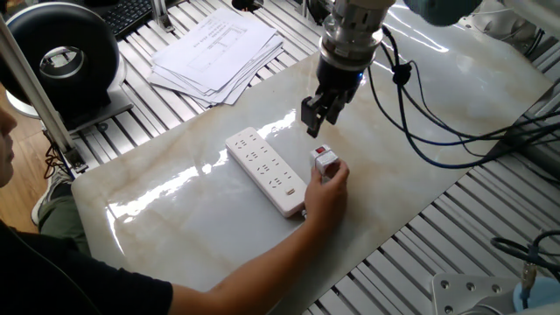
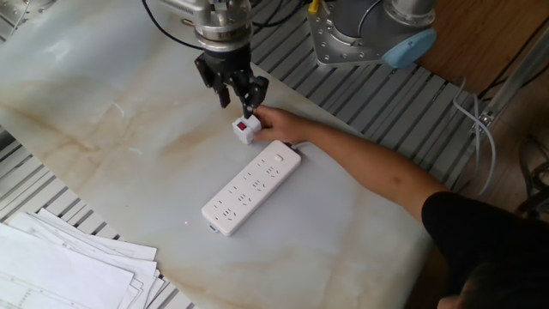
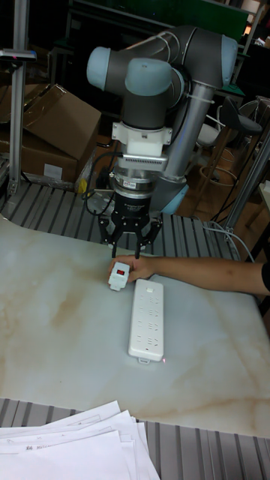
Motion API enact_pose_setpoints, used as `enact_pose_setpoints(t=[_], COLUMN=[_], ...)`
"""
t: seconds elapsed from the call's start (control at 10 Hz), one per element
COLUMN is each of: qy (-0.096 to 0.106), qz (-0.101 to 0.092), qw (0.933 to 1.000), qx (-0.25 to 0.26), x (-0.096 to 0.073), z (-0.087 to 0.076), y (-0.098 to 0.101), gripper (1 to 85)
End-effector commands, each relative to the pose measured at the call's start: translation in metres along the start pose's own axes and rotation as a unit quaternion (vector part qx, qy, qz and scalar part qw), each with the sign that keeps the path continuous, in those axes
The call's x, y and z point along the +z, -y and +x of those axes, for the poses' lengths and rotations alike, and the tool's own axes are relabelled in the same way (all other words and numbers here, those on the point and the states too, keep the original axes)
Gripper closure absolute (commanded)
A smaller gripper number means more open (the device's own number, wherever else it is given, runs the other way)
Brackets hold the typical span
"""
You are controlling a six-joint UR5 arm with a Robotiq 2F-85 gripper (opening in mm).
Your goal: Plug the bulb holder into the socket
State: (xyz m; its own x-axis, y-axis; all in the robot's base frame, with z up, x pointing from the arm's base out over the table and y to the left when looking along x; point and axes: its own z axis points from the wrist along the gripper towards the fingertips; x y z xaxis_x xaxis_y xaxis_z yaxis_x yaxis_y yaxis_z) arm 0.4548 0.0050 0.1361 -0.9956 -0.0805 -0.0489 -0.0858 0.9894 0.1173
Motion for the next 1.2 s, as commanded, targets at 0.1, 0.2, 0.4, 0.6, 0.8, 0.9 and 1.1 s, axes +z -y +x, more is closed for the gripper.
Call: enact_pose_setpoints(t=[0.1, 0.2, 0.4, 0.6, 0.8, 0.9, 1.1], qy=[-0.058, -0.073, -0.055, -0.046, -0.043, -0.043, -0.043], qz=[-0.002, 0.01, 0.032, 0.033, 0.035, 0.038, 0.044], qw=[0.9983, 0.9972, 0.9979, 0.9981, 0.9981, 0.9981, 0.9979], qx=[0.007, 0.012, 0.013, 0.025, 0.025, 0.022, 0.022], x=[-0.007, -0.008, 0.007, 0.031, 0.038, 0.041, 0.045], z=[0.03, 0.037, 0.024, 0.013, 0.009, 0.008, 0.006], y=[-0.003, 0.003, 0.017, 0.012, 0.012, 0.014, 0.016], gripper=[34.7, 35.0, 36.0, 35.3, 35.3, 35.0, 33.7])
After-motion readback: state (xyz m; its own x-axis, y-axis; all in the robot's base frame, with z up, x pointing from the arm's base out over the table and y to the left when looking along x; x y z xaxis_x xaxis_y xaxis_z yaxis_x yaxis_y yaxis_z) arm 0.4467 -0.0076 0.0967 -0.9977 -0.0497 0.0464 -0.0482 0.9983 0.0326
